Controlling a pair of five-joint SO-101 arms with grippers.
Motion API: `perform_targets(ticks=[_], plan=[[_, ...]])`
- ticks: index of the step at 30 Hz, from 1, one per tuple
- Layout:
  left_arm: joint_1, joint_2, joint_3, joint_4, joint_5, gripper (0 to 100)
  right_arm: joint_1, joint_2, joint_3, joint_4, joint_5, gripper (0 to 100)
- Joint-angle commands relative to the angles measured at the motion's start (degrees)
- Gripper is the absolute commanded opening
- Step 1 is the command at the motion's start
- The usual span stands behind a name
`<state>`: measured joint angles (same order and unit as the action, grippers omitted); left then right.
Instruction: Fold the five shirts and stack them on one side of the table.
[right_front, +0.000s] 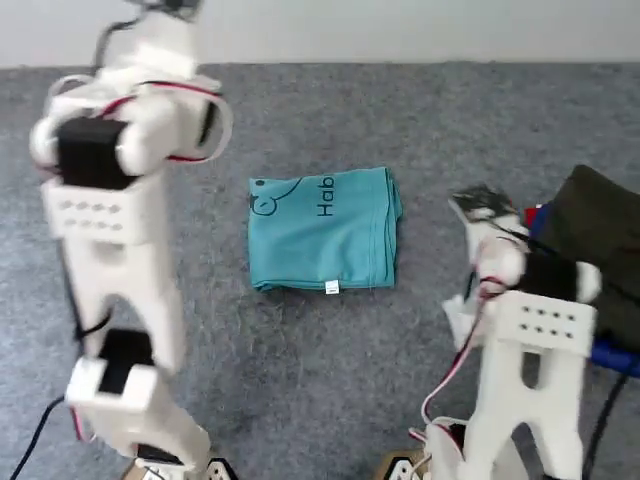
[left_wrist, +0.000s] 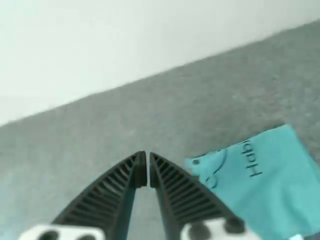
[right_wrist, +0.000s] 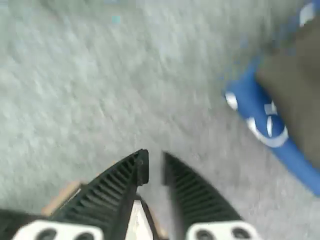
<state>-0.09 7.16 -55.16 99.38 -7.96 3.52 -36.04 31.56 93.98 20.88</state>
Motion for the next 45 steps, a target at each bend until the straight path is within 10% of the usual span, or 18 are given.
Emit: perform_targets(ticks=[1,19,35,45], plan=[[-6.15,-9.76,8.48,1.32,-0.70,2,-6.81,-0.92,-0.62,-6.73,-8.53,25.3],[-33.58,-25.32,28.62,1.05,-8.79,2,-19.91,31.25,-20.40,-23.87,-24.18,35.0],[-34.81,-27.43,33.80,1.05,-8.70,2,-21.85,69.67,-54.15,-14.46,-35.16,34.8],[-34.81,-27.43,33.80,1.05,-8.70,2,-18.95,78.81,-64.88,-4.79,-28.48,2.0]])
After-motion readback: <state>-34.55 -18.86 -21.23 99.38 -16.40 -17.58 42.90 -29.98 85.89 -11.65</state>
